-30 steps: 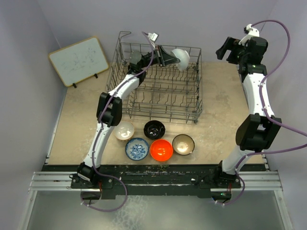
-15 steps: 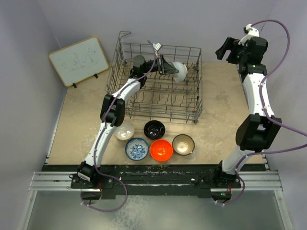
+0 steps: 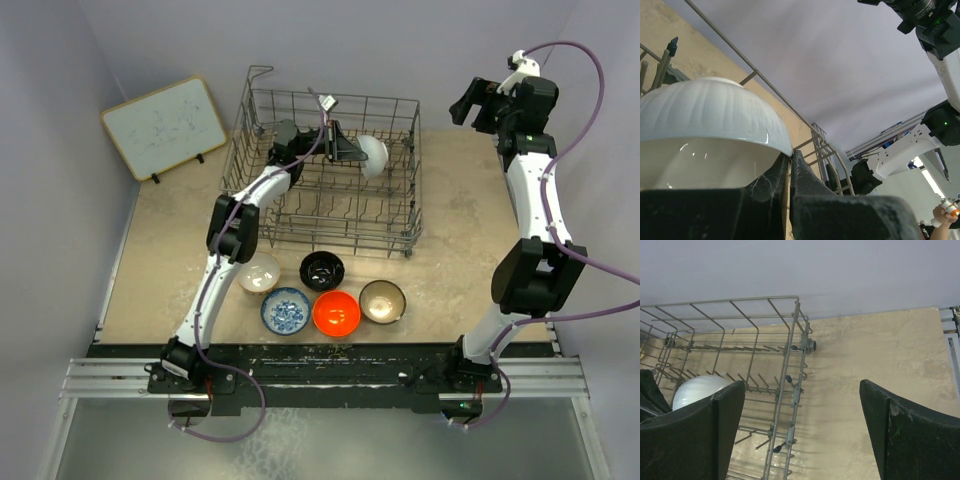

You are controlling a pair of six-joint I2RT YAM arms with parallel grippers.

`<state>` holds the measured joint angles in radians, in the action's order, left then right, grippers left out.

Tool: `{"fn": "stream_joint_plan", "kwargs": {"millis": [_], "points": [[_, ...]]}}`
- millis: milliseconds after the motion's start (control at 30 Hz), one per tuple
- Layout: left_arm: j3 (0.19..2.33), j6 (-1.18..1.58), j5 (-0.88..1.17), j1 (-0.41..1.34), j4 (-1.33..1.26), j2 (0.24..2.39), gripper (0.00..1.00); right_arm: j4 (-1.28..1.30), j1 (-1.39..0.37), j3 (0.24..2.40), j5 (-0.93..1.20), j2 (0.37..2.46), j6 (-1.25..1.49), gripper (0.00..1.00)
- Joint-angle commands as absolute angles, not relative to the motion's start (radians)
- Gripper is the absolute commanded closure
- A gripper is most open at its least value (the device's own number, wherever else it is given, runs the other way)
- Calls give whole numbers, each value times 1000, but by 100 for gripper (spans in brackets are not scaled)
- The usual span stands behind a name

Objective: Load the bowls into the dish rack
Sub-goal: Place the bowl in the dish rack.

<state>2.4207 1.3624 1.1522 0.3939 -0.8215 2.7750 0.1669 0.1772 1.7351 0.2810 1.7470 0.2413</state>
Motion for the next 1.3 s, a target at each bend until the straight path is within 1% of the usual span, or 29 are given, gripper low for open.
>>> {"fn": "stream_joint_plan", "kwargs": {"millis": [0, 200, 400, 533, 767, 900, 1133, 1267], "points": [[2357, 1415, 1201, 395, -1006, 2594, 100, 132, 181, 1756, 288, 1707, 228, 3], [2281, 1507, 1192, 397, -1132, 2527, 100, 136, 181, 1760, 277, 1695, 237, 3], [2342, 1525, 1188, 428, -1138, 2539, 100, 150, 181, 1762, 250, 1676, 231, 3], [2355, 1569, 1190, 456, -1187, 2547, 100, 164, 180, 1773, 234, 1667, 227, 3], [2274, 1713, 1146, 485, -1365, 2554, 100, 176, 181, 1774, 221, 1650, 228, 3], [2248, 1755, 1130, 513, -1424, 2563, 100, 184, 181, 1773, 212, 1639, 226, 3], [2132, 1740, 1121, 543, -1430, 2534, 100, 190, 181, 1773, 212, 1619, 224, 3], [2116, 1738, 1125, 552, -1409, 2548, 100, 190, 181, 1772, 215, 1615, 227, 2]]}}
